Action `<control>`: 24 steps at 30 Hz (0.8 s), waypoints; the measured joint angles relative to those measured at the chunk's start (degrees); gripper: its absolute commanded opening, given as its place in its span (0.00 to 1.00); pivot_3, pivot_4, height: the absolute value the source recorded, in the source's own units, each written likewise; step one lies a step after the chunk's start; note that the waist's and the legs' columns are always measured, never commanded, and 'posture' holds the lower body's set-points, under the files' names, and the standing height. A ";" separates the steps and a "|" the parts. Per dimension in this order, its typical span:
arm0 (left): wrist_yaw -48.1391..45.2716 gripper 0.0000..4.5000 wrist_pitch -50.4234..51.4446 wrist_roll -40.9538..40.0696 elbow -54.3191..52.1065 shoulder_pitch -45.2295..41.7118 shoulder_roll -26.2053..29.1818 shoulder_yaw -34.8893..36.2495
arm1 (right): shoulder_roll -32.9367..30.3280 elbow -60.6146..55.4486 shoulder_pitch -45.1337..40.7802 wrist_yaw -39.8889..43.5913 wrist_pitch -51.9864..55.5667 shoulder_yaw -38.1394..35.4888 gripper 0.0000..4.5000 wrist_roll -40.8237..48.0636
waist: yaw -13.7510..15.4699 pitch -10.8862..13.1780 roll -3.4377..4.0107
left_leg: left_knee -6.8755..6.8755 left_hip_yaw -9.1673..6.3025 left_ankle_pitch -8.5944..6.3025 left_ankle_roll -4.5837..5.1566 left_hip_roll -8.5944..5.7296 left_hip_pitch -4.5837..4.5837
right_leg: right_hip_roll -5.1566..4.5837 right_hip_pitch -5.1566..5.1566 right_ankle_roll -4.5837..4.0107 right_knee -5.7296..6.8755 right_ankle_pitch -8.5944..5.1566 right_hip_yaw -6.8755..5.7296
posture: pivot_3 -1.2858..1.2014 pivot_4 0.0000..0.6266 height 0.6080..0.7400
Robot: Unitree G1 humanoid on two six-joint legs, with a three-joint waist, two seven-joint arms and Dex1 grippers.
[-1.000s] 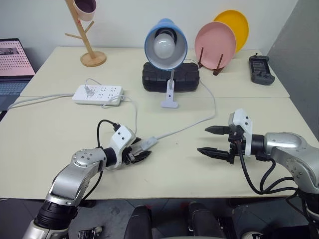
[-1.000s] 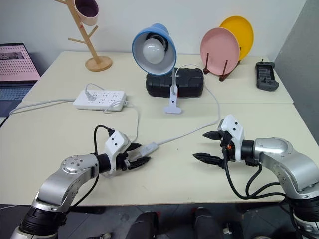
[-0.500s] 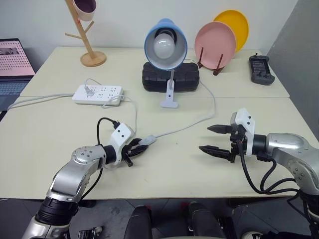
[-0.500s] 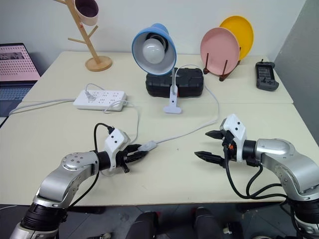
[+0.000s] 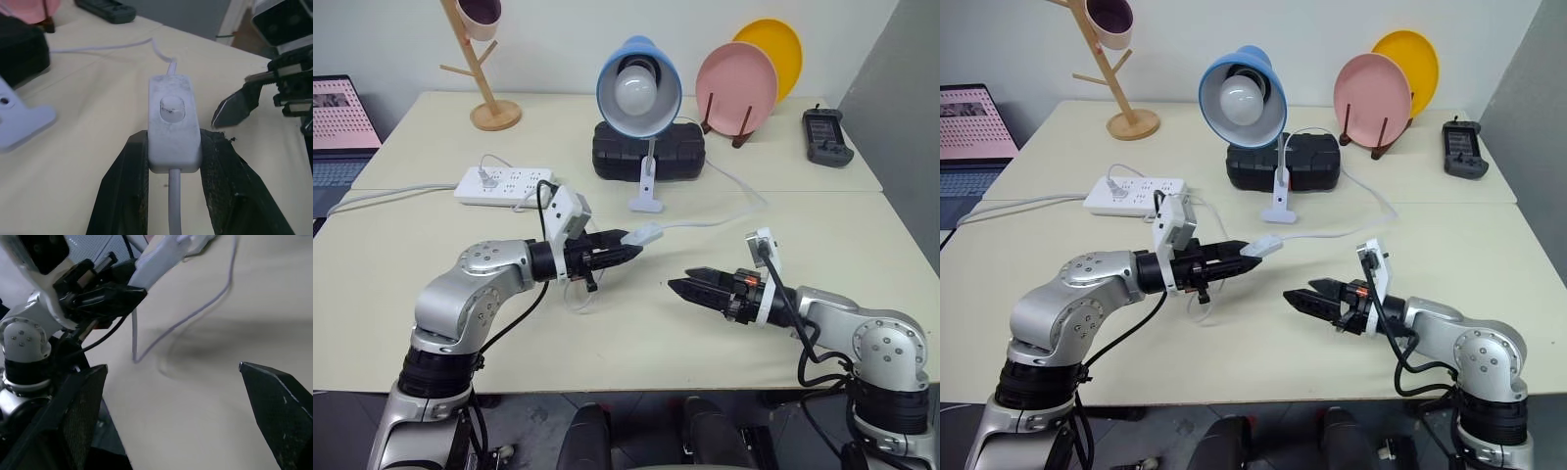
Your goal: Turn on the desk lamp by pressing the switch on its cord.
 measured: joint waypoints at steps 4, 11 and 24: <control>-1.82 0.24 -4.64 3.57 0.63 0.06 -0.41 -4.32 | 2.60 5.78 -1.80 -16.18 -4.91 0.60 1.00 16.91 | -0.08 0.00 0.00 | 0.01 0.00 0.01 0.01 0.01 0.01 | 0.02 0.00 0.07 0.02 -0.04 0.02 | 0.52 0.24 1.00; -3.05 0.24 -9.72 7.05 2.31 0.09 -1.57 -6.69 | 2.75 6.74 -3.23 -32.33 -15.15 7.32 1.00 31.95 | -0.10 0.00 0.00 | -0.01 -0.01 0.00 0.02 0.01 -0.06 | 0.02 -0.04 0.07 -0.03 -0.05 0.02 | 0.52 0.24 1.00; -2.92 0.24 -10.52 7.75 2.85 0.03 -2.64 -6.71 | -0.85 6.77 -4.48 -35.88 -21.04 12.83 0.92 36.72 | -0.03 0.00 0.00 | -0.01 -0.02 0.00 0.02 0.02 -0.07 | 0.02 -0.06 0.10 -0.02 -0.08 0.01 | 0.52 0.24 1.00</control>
